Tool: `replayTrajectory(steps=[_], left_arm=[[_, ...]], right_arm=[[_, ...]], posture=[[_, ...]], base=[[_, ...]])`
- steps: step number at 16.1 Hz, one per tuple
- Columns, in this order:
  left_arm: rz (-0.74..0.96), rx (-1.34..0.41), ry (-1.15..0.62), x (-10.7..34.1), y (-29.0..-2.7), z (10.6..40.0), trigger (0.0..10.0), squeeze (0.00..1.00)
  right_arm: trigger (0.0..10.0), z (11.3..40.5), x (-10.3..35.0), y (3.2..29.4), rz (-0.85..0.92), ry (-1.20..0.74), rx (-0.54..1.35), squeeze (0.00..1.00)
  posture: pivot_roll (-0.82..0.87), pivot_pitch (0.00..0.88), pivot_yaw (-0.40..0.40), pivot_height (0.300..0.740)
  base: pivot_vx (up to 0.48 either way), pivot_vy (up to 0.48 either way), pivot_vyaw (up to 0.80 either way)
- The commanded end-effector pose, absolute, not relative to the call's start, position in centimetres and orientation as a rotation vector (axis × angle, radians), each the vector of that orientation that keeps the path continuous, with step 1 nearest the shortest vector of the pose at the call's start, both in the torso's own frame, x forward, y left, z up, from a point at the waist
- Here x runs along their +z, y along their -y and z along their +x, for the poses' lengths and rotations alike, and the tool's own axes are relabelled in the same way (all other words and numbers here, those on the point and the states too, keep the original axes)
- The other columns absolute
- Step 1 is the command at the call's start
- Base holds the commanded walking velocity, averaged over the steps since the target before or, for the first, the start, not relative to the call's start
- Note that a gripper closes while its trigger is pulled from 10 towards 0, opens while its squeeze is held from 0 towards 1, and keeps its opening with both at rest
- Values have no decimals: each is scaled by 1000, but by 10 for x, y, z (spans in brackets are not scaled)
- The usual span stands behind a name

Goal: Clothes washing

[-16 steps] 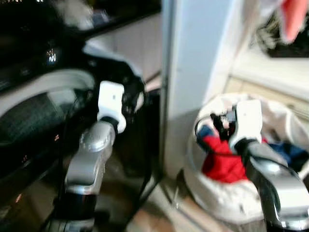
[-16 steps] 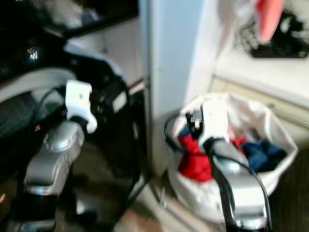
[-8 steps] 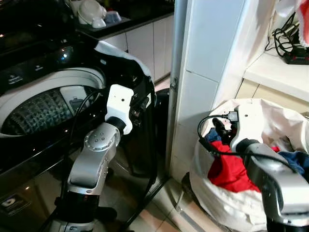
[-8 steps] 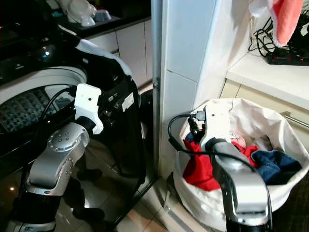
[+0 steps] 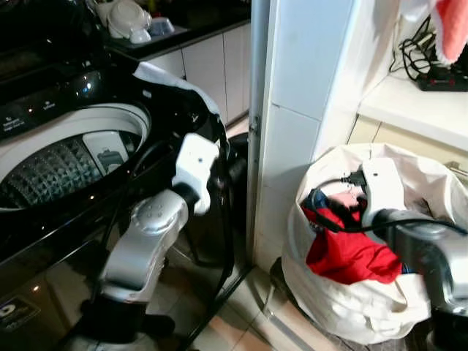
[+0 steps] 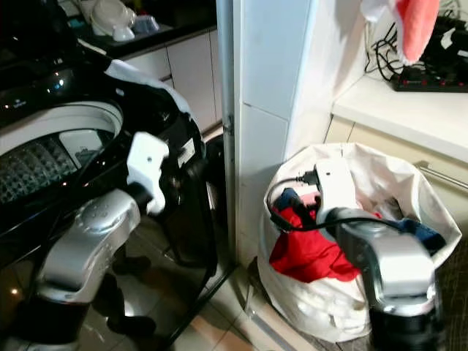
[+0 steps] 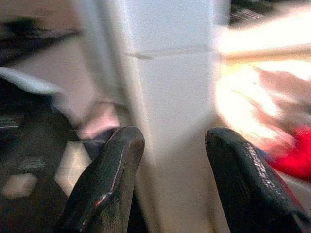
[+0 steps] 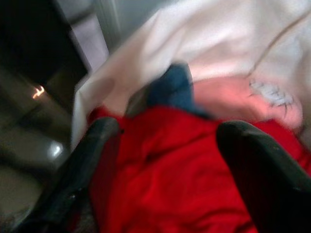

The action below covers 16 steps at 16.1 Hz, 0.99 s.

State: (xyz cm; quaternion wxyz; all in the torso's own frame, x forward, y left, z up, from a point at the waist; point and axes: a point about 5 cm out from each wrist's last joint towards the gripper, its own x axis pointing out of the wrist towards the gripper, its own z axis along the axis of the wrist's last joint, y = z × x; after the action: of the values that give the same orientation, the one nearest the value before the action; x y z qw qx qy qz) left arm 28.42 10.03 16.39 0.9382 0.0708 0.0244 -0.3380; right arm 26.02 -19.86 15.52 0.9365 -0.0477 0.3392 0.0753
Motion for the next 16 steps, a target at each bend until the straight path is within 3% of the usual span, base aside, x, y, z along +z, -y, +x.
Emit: replayTrajectory(steps=[1,4,11,12,13,15,16], left_arm=[[145,-783,-71,162,-96,277,10000,0],[161,-881,-54,165,-93,268,10000,0],[172,-962,-59,168,-88,264,10000,0],[174,-967,-60,168,-87,263,10000,0],[180,-971,-60,169,-87,263,10000,0],[181,-976,-63,170,-89,260,10000,0],[179,-987,-69,170,-90,258,10000,0]], right_arm=[[10000,256,153,198,-80,-758,189,1000],[10000,265,126,221,-63,-844,41,1000],[10000,300,79,242,-118,-935,-29,1000],[10000,303,76,244,-125,-943,-34,639],[10000,306,68,247,-155,-992,-48,0],[10000,306,62,249,-191,-1068,-31,0],[9294,308,63,248,-177,-1069,-22,0]], posture=[[-23,0,54,740],[-28,0,58,740],[-14,0,69,740],[-7,0,67,740],[-4,0,65,740],[12,0,52,740],[16,0,50,740]], base=[[0,0,0],[0,0,0],[0,0,0],[0,0,0],[0,0,0],[0,0,0],[0,0,0]])
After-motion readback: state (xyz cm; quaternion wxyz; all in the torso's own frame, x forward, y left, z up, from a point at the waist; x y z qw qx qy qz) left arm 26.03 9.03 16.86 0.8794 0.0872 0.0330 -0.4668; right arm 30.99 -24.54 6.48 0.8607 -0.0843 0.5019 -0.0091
